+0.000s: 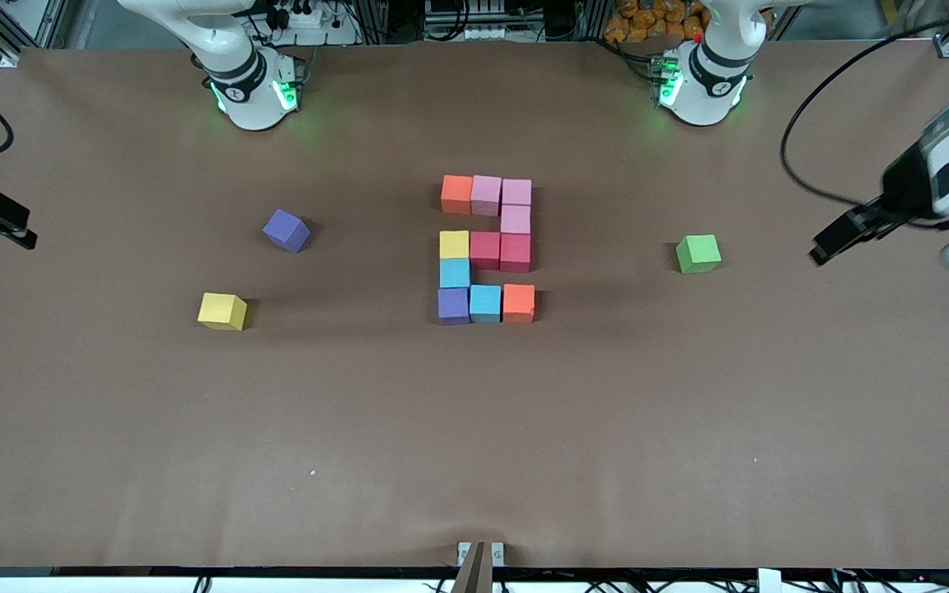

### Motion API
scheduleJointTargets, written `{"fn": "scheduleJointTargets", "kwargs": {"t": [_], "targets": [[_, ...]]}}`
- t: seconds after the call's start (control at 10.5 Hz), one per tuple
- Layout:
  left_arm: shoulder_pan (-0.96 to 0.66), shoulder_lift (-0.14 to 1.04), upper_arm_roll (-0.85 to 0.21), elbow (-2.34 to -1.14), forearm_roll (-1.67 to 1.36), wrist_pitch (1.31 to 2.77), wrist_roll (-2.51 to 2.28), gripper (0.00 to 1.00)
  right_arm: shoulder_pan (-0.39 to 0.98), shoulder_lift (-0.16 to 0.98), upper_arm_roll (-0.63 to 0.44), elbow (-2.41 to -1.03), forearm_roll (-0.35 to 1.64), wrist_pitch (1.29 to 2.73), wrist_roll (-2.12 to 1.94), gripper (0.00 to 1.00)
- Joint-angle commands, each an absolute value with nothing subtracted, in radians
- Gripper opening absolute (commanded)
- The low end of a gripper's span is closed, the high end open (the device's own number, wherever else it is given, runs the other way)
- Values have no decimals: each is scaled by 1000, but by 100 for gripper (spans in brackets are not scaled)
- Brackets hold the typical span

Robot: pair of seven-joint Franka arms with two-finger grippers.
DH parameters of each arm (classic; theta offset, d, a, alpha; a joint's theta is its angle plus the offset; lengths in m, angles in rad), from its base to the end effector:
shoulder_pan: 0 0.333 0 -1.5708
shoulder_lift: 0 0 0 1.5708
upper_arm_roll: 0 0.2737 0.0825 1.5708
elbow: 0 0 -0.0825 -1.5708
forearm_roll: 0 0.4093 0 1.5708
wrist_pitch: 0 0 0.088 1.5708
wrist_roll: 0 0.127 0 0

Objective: Form number 2 with 11 blocks

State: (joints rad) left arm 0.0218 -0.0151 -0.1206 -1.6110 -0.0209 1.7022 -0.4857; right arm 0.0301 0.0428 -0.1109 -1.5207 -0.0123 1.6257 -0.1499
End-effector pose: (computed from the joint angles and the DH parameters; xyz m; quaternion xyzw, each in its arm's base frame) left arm 0.5874 -0.0610 0.5631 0.9798 0.1927 0.0481 0.0244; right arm 0.5965 -0.0486 0.5673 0.9989 0.0348 0.0300 0.0120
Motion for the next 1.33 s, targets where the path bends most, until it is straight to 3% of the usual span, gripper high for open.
{"fn": "scheduleJointTargets", "kwargs": {"t": [0.0,0.95,1.23], "targets": [[6,-46,-83,-1618,-31,1683,-401,100,52,52,-112,-1499,5,1577,-112,100],[-4,-41,-89,-1591,-15,1655,-97,100,64,52,-115,-1497,8,1525,-229,100],[5,-34,-173,-1611,-2,1648,-112,100,63,52,-115,-1499,14,1523,-227,100]]}}
